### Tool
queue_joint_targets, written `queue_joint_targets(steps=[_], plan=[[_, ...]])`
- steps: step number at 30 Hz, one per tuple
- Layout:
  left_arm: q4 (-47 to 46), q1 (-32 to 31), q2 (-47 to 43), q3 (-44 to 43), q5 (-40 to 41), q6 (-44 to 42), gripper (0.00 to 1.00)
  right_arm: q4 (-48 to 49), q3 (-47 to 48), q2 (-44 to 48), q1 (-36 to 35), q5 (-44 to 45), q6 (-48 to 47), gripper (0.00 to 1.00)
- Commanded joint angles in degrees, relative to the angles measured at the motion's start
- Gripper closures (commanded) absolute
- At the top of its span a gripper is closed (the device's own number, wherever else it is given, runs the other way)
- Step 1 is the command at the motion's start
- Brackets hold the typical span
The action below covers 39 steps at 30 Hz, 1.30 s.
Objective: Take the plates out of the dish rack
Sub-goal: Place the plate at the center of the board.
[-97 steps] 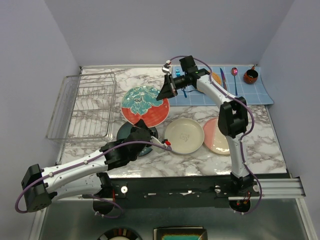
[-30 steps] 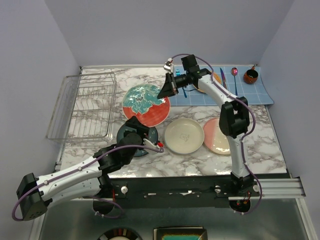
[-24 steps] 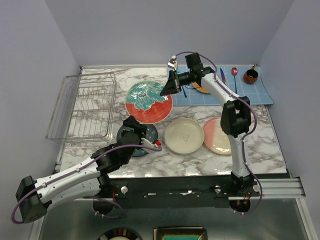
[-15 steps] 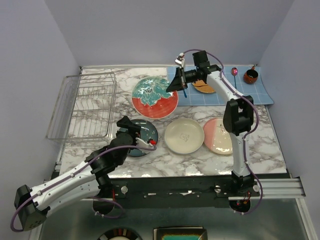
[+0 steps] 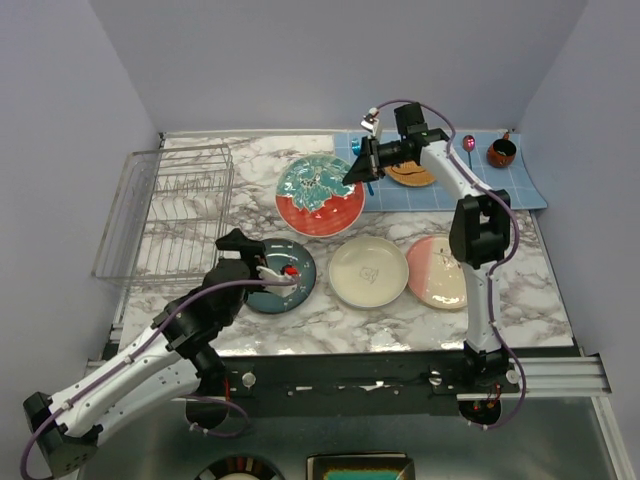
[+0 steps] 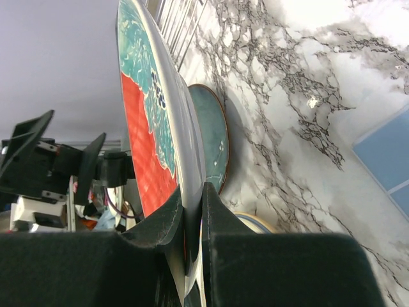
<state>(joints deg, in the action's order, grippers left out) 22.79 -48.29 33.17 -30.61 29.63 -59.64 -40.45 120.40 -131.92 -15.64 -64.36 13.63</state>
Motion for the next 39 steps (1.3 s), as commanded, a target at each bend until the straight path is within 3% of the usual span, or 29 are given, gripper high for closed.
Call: queue_joint_targets(steps=[1,13,23,39], plan=[[0.0,2.5,2.0,-7.7,-2.1,5.2,0.11,-0.4,-0.4,1.0,-0.1,-5.3,0.3,0.99],[-2.0,10.6,17.7,-31.5,-6.6,12.4,0.12,0.6,-5.5,-0.3,-4.0,-4.6,-1.0,0.99],[-4.9,11.3,22.7,-36.0,-7.0,12.2,0.12,1.0,-3.2,-4.2,-10.3,-3.5,-1.0,0.99],[0.9,18.1,31.8,-48.0,-9.1,24.8,0.13,-2.0,-2.1,-6.5,-15.5,-2.1,-4.9,0.99]])
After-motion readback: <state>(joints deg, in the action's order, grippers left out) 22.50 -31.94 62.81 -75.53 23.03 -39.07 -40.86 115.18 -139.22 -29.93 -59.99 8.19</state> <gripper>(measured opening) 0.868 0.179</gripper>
